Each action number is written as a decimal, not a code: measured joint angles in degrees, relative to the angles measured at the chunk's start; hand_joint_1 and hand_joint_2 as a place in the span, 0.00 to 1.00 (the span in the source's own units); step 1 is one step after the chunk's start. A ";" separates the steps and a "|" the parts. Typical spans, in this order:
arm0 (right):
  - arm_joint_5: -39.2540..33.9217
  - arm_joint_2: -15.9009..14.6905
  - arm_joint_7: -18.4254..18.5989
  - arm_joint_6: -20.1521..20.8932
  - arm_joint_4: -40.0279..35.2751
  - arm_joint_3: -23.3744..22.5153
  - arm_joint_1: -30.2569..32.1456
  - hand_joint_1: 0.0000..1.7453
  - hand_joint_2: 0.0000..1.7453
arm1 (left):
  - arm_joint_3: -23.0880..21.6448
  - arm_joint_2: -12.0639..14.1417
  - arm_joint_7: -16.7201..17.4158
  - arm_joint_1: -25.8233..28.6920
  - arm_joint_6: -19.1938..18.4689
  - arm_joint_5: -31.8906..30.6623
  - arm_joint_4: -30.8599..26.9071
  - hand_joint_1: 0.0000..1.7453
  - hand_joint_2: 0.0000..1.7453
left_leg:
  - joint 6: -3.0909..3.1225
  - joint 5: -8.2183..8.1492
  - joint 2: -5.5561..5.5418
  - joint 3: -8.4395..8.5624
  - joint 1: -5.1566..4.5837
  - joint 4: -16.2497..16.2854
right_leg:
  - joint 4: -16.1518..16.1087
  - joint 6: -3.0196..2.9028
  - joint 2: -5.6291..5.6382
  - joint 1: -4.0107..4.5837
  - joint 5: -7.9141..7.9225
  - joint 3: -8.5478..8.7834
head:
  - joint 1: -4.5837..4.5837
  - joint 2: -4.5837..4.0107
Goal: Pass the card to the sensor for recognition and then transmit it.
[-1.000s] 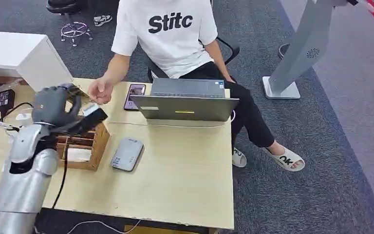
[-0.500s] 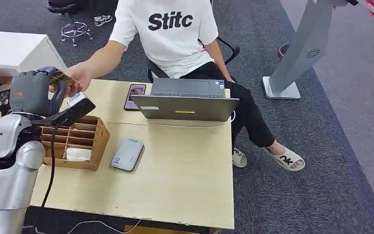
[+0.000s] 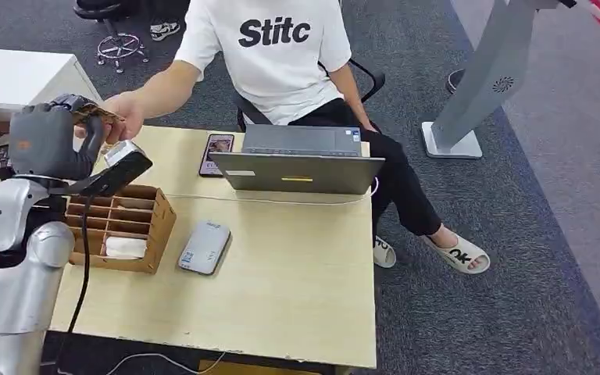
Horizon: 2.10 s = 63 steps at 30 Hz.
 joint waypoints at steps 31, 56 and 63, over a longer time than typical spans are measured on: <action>-1.86 0.00 -0.04 -0.37 0.00 -2.01 -0.10 0.00 1.00 | 0.13 -4.88 0.50 3.35 -3.00 4.48 -0.94 0.00 1.00 | -0.03 0.03 0.01 0.02 -0.01 0.00 | -0.01 -0.01 -0.02 -0.01 0.03 0.02 | 0.00 0.00; -1.79 -0.79 -0.59 -1.23 0.00 -5.31 0.49 0.00 1.00 | -11.63 17.01 0.85 9.49 -22.05 32.61 -10.49 0.00 1.00 | -0.04 0.04 0.03 0.01 0.01 -0.02 | 0.00 -0.02 0.01 0.00 0.03 -0.03 | -0.02 0.00; -1.88 -0.79 -0.35 -1.29 0.00 -5.86 0.50 0.00 1.00 | -12.30 20.48 3.06 12.02 -20.69 29.53 -12.42 0.00 1.00 | -0.04 0.04 0.04 0.02 0.01 -0.02 | 0.00 -0.02 0.03 0.00 0.03 -0.03 | 0.00 0.00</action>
